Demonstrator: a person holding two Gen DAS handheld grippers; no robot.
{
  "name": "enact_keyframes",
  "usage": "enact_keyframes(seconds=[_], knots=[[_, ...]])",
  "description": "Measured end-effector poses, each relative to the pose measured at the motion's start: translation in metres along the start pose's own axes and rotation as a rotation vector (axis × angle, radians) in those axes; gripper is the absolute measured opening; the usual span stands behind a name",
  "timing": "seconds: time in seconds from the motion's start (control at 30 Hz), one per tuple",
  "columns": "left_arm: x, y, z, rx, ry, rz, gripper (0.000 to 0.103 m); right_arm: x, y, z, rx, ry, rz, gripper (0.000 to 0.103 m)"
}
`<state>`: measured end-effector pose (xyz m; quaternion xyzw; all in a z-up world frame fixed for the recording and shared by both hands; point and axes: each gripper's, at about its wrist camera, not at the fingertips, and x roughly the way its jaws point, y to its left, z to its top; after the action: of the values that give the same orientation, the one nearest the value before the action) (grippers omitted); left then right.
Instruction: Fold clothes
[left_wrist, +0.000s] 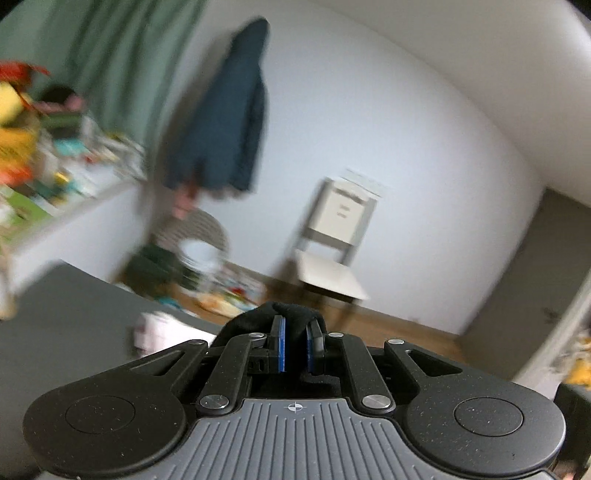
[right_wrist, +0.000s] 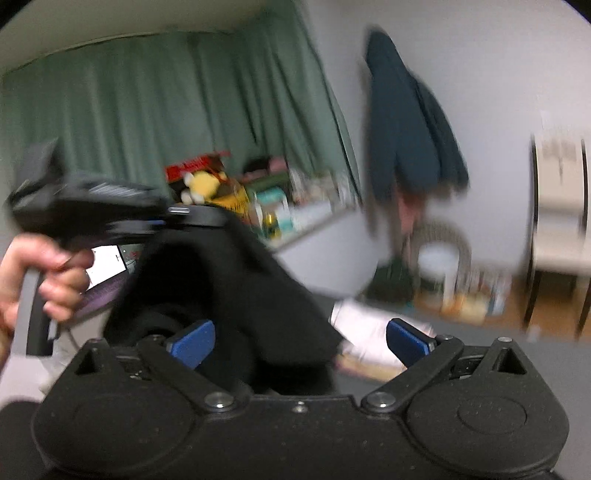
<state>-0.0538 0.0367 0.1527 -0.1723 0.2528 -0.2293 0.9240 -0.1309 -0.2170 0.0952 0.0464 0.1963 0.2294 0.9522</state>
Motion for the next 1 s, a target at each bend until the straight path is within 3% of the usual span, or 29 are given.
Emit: enact_keyframes(seconds=[0.07, 0.13, 0.17, 0.23, 0.37, 0.43, 0.53, 0.63, 0.73, 0.8, 0.83, 0.93, 1.0], knots=[[0.011, -0.021, -0.004, 0.017, 0.030, -0.048, 0.010, -0.007, 0.005, 0.000, -0.080, -0.043, -0.012, 0.083], [0.015, -0.042, -0.009, 0.040, 0.038, -0.099, 0.009, -0.009, 0.003, 0.001, -0.110, -0.058, -0.069, 0.017], [0.017, -0.053, -0.012, 0.052, 0.042, -0.125, 0.009, -0.008, -0.004, 0.003, -0.085, -0.044, -0.084, 0.004], [0.013, -0.065, -0.014, 0.097, 0.029, -0.134, 0.009, -0.010, -0.020, 0.006, -0.006, -0.035, -0.094, 0.004], [0.005, -0.064, -0.022, 0.219, 0.018, -0.081, 0.010, -0.010, -0.057, 0.004, 0.132, -0.002, -0.137, 0.004], [0.010, -0.059, -0.037, 0.268, 0.081, -0.084, 0.010, -0.008, -0.075, -0.001, 0.188, 0.018, -0.179, 0.004], [0.023, -0.064, -0.056, 0.367, 0.211, -0.074, 0.010, -0.020, -0.091, -0.002, 0.273, -0.022, -0.195, 0.004], [0.026, -0.073, -0.059, 0.422, 0.254, -0.084, 0.014, -0.041, -0.092, 0.006, 0.325, -0.102, -0.177, 0.004], [0.014, -0.077, -0.057, 0.392, 0.233, -0.177, 0.041, -0.055, -0.084, 0.022, 0.366, -0.166, -0.139, 0.004], [0.003, -0.078, -0.056, 0.362, 0.216, -0.247, 0.089, -0.071, -0.073, 0.031, 0.350, -0.211, -0.119, 0.004], [-0.001, -0.077, -0.057, 0.355, 0.193, -0.264, 0.098, -0.076, -0.067, 0.034, 0.327, -0.243, -0.106, 0.004], [-0.019, -0.084, -0.064, 0.399, 0.087, -0.256, 0.103, -0.088, -0.066, 0.037, 0.306, -0.314, -0.069, 0.004], [-0.019, -0.084, -0.069, 0.441, 0.095, -0.263, 0.103, -0.095, -0.074, 0.041, 0.338, -0.351, -0.057, 0.004]])
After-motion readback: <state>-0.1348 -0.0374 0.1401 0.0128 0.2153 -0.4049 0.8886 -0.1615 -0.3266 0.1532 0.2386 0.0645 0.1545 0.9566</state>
